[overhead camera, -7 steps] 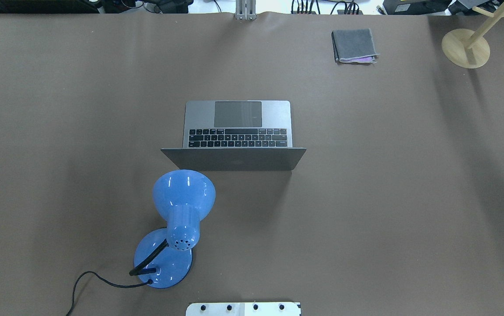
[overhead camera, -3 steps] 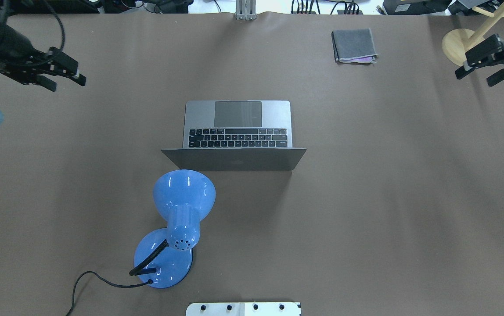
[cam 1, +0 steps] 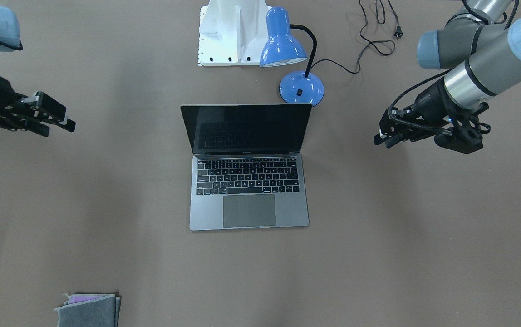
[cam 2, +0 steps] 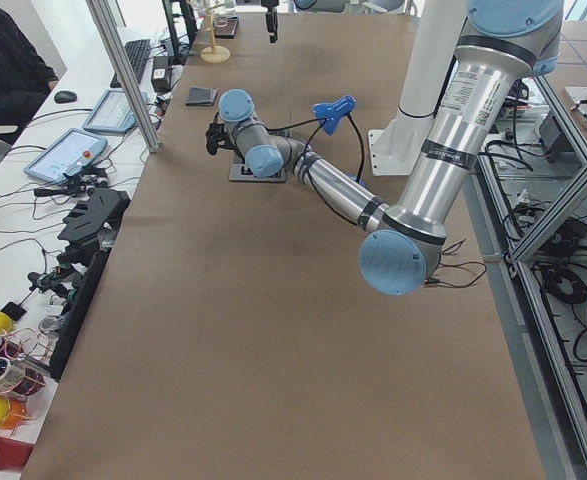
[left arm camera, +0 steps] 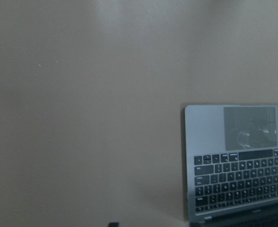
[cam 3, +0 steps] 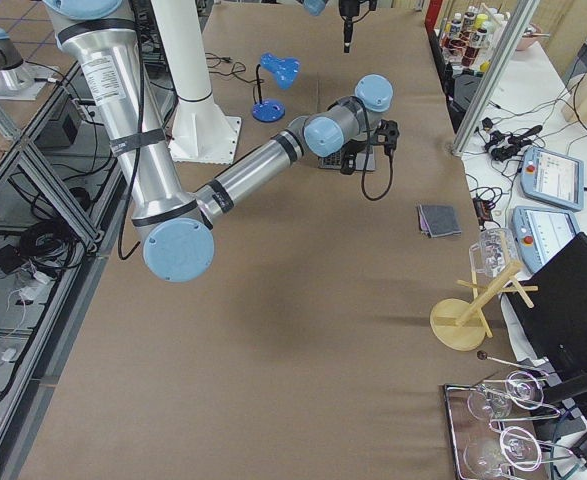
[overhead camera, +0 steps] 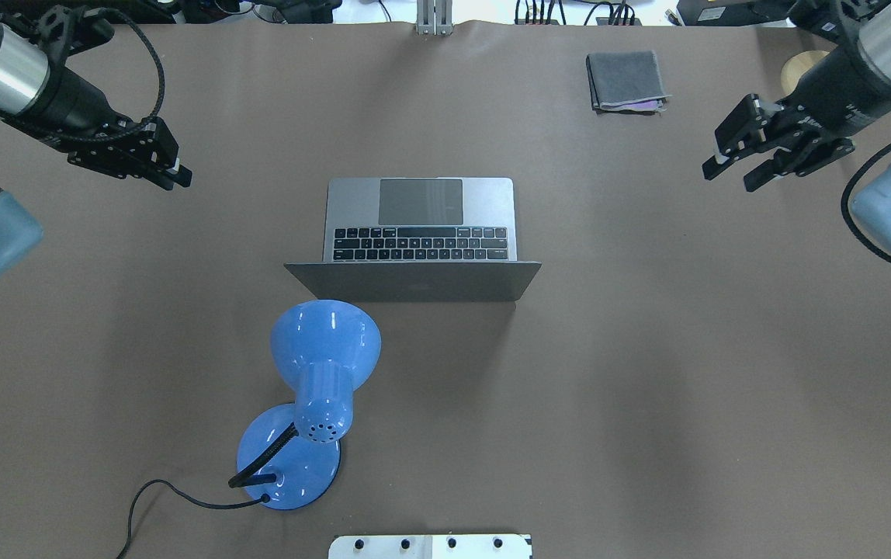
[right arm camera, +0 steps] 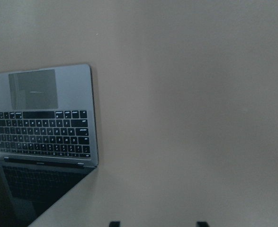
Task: Close laptop
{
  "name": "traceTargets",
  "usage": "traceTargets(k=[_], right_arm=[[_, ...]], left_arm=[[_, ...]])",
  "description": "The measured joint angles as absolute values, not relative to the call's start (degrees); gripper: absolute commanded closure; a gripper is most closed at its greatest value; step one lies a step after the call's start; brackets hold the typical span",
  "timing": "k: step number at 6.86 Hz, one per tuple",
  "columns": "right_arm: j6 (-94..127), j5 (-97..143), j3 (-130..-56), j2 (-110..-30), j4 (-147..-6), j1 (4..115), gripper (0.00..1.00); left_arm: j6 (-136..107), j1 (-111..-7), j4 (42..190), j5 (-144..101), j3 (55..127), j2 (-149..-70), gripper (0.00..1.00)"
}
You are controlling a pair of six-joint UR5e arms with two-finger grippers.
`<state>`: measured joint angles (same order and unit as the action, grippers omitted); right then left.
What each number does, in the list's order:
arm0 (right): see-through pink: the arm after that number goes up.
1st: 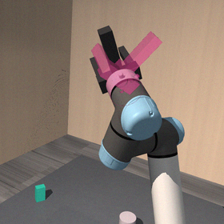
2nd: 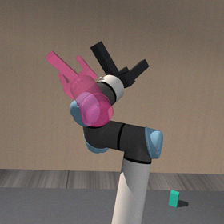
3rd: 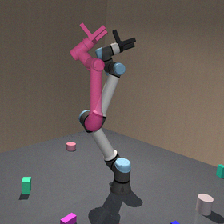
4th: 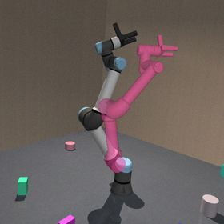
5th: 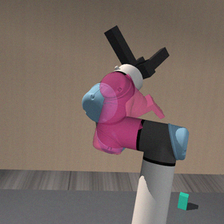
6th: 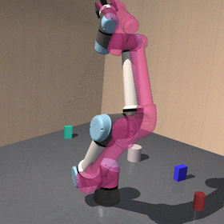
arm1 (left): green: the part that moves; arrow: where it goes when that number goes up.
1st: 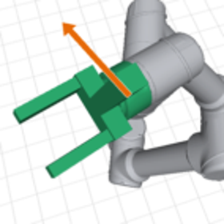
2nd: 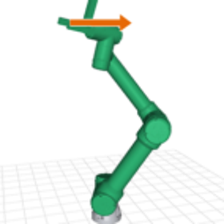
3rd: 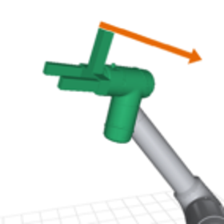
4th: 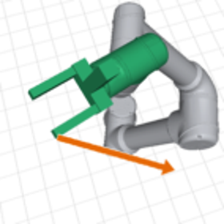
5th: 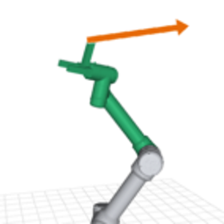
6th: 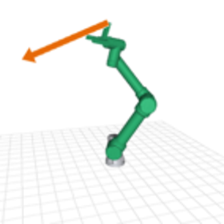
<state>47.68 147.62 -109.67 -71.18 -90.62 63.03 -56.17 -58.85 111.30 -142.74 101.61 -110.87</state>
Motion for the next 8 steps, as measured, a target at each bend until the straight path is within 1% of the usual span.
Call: traceTargets(k=[2,4,8], right_arm=[[51.7,147.7,-112.8,-70.4,-90.6,57.6,1.0],[56.2,147.5,-114.4,-68.5,-90.6,53.4,1.0],[61.0,143.8,-117.1,-66.3,-90.6,45.3,1.0]], left_arm=[[-59.1,-56.0,111.2,-145.9,104.4,-111.0,1.0],[-65.4,-51.8,111.3,-146.7,106.3,-112.0,1.0],[-71.6,-45.2,111.4,-146.6,107.8,-113.2,1.0]])
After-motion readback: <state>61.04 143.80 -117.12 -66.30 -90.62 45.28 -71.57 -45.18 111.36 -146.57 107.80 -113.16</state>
